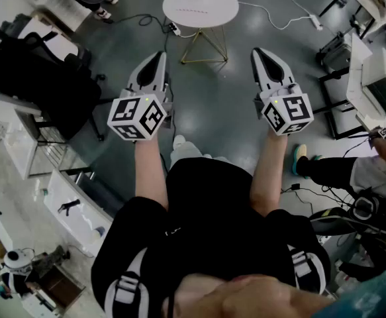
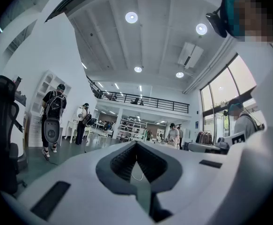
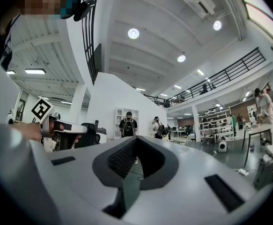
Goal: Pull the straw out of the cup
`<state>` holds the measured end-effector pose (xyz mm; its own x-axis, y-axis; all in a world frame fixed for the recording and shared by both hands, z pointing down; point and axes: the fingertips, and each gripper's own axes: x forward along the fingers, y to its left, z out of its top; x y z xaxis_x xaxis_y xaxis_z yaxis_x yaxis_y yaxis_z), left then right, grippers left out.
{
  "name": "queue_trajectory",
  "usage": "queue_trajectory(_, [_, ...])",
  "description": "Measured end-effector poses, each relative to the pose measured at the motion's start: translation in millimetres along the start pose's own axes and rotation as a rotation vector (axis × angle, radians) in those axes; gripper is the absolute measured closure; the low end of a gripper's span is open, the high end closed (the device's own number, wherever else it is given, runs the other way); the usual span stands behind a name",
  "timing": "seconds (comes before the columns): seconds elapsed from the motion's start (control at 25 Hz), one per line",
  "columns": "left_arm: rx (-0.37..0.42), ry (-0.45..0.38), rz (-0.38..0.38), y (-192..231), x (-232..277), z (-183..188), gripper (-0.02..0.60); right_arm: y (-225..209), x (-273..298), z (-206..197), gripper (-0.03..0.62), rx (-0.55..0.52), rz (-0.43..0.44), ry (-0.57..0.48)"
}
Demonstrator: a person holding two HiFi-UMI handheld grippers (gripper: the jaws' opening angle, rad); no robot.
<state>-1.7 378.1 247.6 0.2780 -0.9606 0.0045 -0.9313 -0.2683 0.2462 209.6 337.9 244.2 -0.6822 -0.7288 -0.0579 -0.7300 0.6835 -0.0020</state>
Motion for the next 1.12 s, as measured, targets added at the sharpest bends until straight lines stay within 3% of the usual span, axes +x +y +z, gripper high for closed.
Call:
queue_trajectory(0.48, [0.02, -0.003, -0.007, -0.6, 6.2, 9.8, 0.573, -8.3, 21.8, -1.6, 0.579, 0.078, -0.001, -0.027])
queue_trajectory(0.68, [-0.004, -0.024, -0.005, 13.4, 11.5, 20.7, 0.573, -0.1, 29.6, 13.7, 0.579, -0.01, 0.019, -0.041])
queue_trajectory(0.92, [0.033, -0.07, -0.053, -0.7, 24.1, 32.7, 0.573, -15.1, 33.5, 29.2, 0.579, -0.008, 0.026, -0.096])
queue_trajectory(1.12, [0.034, -0.075, -0.013, 42.1, 32.7, 31.9, 0.573, -10.2, 77.1, 26.6, 0.579, -0.01, 0.069, -0.122])
